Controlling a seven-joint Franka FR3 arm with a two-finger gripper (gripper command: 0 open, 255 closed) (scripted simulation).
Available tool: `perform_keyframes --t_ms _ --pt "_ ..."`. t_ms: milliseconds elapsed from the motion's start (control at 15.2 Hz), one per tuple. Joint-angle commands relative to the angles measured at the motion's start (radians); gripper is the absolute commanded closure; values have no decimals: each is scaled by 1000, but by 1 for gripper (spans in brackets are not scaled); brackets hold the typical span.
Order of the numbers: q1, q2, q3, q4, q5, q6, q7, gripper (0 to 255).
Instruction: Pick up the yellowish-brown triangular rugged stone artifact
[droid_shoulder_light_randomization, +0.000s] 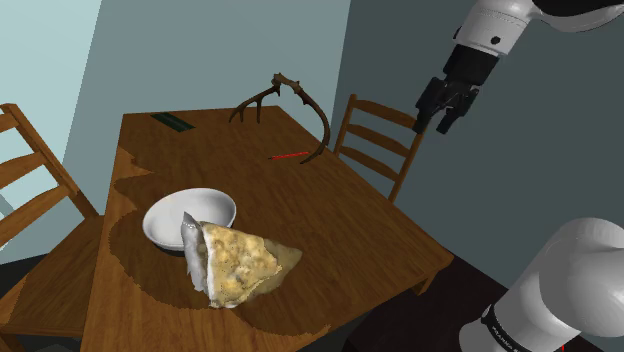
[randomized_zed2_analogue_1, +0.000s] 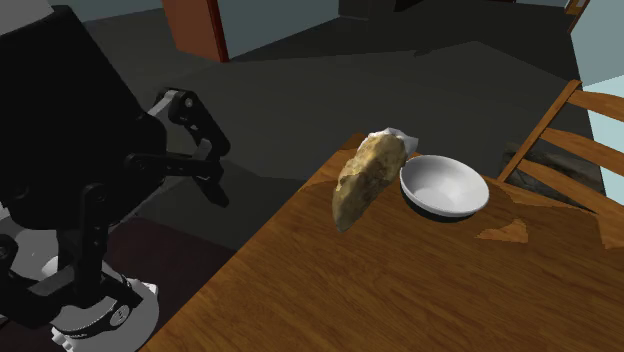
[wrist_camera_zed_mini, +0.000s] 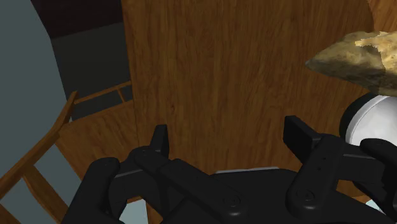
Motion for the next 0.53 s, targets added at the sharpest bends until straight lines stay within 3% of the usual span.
perform_keyframes --t_ms 0,462 --pt "0 0 0 0 0 0 0 0" --pt "55 206 170 153 -36 43 54 0"
